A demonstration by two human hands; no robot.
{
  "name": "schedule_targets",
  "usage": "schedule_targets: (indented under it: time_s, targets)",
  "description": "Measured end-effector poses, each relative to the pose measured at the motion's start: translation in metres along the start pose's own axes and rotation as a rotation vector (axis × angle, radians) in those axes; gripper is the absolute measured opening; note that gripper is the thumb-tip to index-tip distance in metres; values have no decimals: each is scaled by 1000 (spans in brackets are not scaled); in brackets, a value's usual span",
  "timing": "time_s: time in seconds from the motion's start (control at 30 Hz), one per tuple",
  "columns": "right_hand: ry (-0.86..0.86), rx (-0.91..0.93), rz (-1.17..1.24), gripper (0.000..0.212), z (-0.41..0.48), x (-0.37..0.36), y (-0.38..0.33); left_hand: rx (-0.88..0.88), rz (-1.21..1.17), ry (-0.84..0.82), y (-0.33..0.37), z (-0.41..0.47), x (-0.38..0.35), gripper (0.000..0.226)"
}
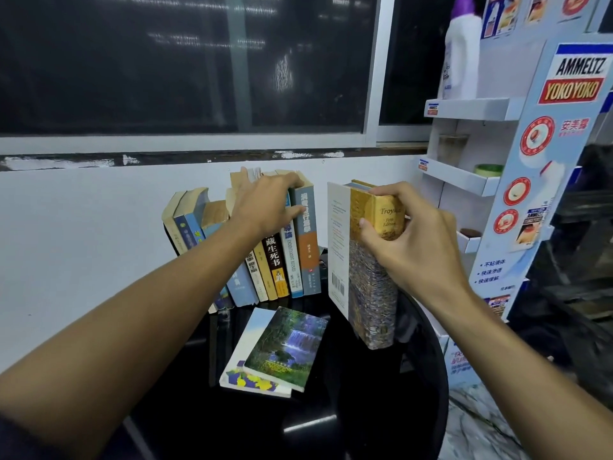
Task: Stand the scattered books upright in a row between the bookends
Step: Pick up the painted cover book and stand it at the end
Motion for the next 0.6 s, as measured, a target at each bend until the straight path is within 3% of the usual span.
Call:
schedule_targets:
  time_s: [0.6]
  targets:
    - [61,77,23,29,44,-52,50,-9,-96,21,-6,3,1,34]
Point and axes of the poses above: each hand's wrist, its own z-axis towards the middle knuckle, its own x-axis out of the back of the hand, y = z × x, the point moved 6 cm from there along z, towards the middle knuckle, and after that the axes turned 15 degrees about z, right-handed, at the moved point
